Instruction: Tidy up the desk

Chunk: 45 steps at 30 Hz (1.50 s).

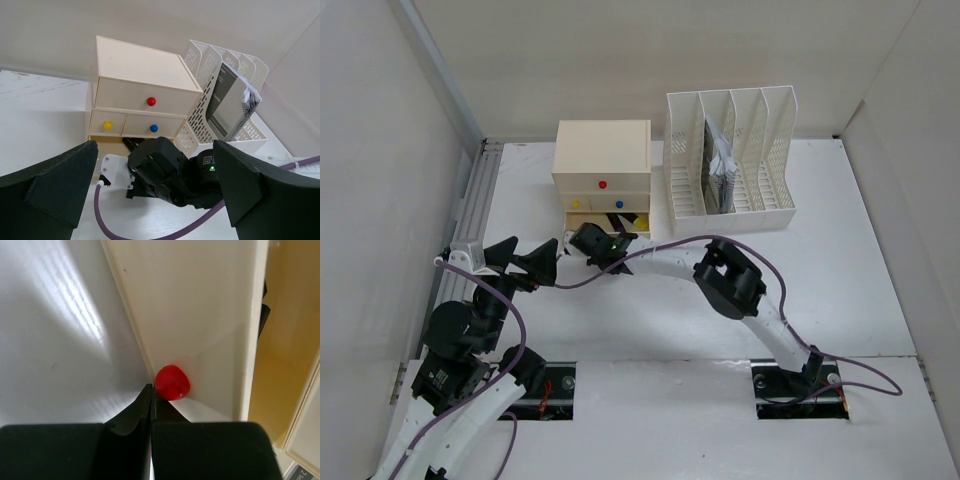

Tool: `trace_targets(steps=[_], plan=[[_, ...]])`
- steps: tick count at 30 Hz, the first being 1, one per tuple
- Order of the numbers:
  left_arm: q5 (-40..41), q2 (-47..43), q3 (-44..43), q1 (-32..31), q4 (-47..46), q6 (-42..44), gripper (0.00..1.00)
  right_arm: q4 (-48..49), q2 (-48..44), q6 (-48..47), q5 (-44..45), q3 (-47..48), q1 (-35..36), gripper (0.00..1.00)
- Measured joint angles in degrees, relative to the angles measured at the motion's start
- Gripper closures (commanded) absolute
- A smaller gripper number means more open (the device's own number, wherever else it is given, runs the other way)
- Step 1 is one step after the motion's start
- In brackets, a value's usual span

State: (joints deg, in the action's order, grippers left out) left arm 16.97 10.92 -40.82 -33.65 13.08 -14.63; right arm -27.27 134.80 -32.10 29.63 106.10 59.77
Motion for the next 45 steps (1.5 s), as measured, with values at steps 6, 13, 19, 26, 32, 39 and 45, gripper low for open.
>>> trace_targets(steps=[6, 13, 19, 26, 32, 39, 45], plan=[[0.0, 0.0, 0.0, 0.0, 0.0, 0.0, 0.01, 5.8, 0.1, 0.0, 0.1, -0.9, -0.3, 1.00], [0.0, 0.0, 0.0, 0.0, 0.0, 0.0, 0.01, 9.6, 0.6, -1.1, 1.7, 1.0, -1.9, 1.00], [0.0, 0.0, 0.0, 0.0, 0.0, 0.0, 0.01, 12.3, 2.2, -2.1, 4.9, 5.2, -3.3, 1.00], [0.0, 0.0, 0.0, 0.0, 0.0, 0.0, 0.01, 12.4, 2.8, -3.0, 6.0, 5.2, -3.1, 1.00], [0.0, 0.0, 0.0, 0.0, 0.0, 0.0, 0.01, 2.1, -0.1, -8.4, -14.5, 4.7, -4.8, 0.78], [0.0, 0.1, 0.0, 0.0, 0.0, 0.0, 0.01, -22.4, -12.1, -17.2, -51.7, 7.4, -7.0, 0.00], [0.1, 0.0, 0.2, 0.0, -0.1, 0.0, 0.01, -20.0, -27.0, -6.2, -50.1, 4.1, -9.0, 0.00]])
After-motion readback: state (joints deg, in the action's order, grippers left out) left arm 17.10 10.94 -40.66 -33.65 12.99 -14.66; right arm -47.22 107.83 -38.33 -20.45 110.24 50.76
